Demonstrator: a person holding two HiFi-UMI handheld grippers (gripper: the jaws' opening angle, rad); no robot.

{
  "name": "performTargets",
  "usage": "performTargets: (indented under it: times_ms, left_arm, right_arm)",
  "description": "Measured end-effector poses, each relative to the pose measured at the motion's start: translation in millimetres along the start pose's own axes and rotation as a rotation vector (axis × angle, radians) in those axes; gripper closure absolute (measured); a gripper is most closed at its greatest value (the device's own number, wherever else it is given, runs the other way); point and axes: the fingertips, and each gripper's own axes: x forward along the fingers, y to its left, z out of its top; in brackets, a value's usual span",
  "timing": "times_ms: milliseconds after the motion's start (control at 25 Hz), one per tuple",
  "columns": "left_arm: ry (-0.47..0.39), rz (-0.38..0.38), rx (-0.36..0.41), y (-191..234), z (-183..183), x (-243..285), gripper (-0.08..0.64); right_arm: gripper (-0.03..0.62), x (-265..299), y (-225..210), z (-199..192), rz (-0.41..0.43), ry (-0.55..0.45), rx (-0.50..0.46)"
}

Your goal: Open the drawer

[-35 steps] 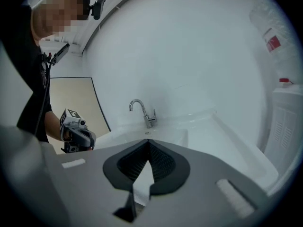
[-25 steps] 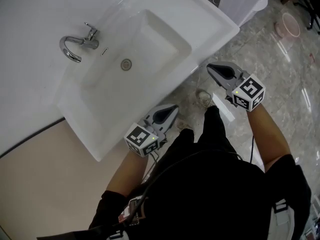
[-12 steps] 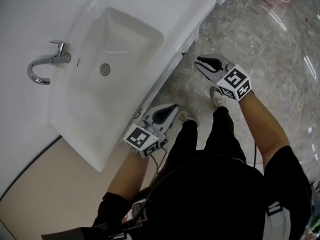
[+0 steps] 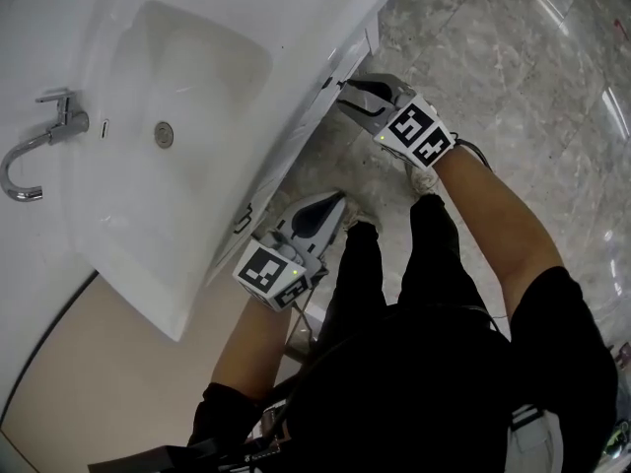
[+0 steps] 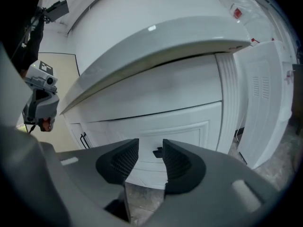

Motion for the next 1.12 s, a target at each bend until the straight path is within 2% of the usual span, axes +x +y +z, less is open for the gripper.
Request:
performTargets:
  times_ms: [400, 560, 920, 1040, 1120]
  left_arm:
    - [0.019, 0.033, -0.004, 25.7, -19.3, 10.7, 0.566]
    - [0.008, 0.022, -0.021, 29.2, -23.4, 15.0, 0.566]
    - [0.014, 0.006, -0.025, 33.1, -31.9, 18.6, 0.566]
    - [-0.001, 0.019, -0.039, 37.1, -32.2, 18.0, 0.566]
    - [-0.008, 0.015, -0.044, 37.4, -32.7, 17.7, 0.566]
  right_arm:
    - [0.417, 56.4, -19.4, -40.1, -0.046, 0.09, -0.097]
    - [0.417, 73.9, -21.7, -52.4, -0.067, 0.12, -0.139]
    - [0.419, 96.5, -22.4, -58.7, -0.103, 0.145, -0.162]
    - [0.421, 101.6, -25.5, -59.5, -0.148, 0.157, -0.172]
    - [0.447, 102.2, -28.9, -59.0, -0.185, 0.167, -0.186]
